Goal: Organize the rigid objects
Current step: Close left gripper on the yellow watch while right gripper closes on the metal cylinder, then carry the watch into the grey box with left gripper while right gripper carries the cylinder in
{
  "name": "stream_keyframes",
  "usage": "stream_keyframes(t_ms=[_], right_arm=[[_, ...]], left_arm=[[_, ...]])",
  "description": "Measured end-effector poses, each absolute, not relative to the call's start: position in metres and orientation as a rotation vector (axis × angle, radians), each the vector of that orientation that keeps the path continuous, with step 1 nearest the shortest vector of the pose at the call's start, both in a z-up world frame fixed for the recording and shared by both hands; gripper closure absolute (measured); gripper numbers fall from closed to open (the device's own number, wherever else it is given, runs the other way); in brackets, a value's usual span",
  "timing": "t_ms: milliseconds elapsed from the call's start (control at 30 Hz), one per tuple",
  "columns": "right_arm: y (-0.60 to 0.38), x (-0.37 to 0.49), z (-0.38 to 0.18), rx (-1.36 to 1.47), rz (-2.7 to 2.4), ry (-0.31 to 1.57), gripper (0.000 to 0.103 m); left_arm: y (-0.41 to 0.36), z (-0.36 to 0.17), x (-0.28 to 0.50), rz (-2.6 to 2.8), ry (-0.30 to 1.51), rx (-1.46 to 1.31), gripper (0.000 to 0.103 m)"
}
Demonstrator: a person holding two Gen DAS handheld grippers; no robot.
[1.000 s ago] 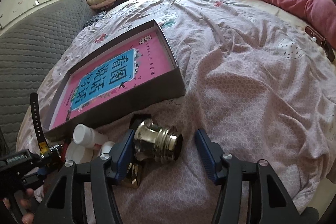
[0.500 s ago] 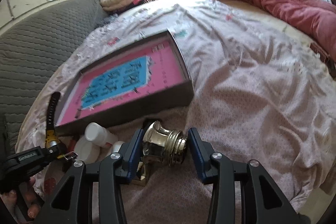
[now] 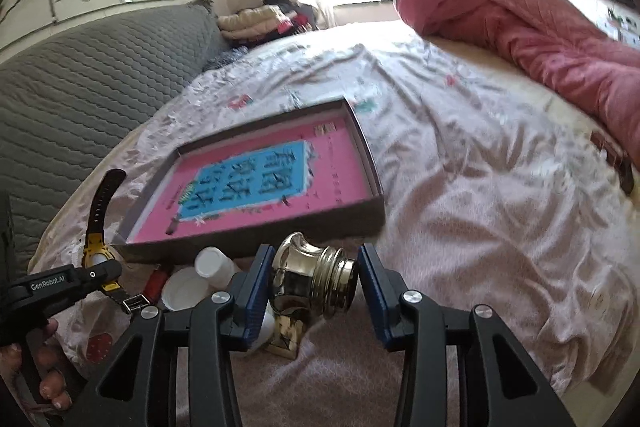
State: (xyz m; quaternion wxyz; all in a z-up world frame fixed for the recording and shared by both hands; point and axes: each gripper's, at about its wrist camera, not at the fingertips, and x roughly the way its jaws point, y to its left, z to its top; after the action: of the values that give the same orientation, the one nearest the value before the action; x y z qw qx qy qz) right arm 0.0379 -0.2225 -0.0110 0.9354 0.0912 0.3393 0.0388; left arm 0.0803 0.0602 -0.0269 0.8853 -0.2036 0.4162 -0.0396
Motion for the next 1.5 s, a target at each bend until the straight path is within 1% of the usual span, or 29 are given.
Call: stream_keyframes(t_ms=[400, 733, 1167, 1500], right_arm=[[-0.211, 0.039, 0.002, 0.117, 0.114, 0.614, 0.060], [-0.200, 0.059, 0.005, 0.073, 0.147, 0.569, 0.060], [-0.200, 0.091, -0.010, 0.070, 0.161, 0.594, 0.060], [-0.204, 0.114, -0.030, 0.057, 0.141, 0.651, 0.060]], left_arm=[[0.052, -0.011, 0.076, -0.094, 0.805, -0.354, 0.086], [0.046, -0.001, 0.087, -0.083, 0.757, -0.283, 0.086], [0.036, -0.002, 0.115, -0.090, 0.721, -0.197, 0.086], [0.036, -0.017, 0.139, -0.095, 0.758, -0.185, 0.086]])
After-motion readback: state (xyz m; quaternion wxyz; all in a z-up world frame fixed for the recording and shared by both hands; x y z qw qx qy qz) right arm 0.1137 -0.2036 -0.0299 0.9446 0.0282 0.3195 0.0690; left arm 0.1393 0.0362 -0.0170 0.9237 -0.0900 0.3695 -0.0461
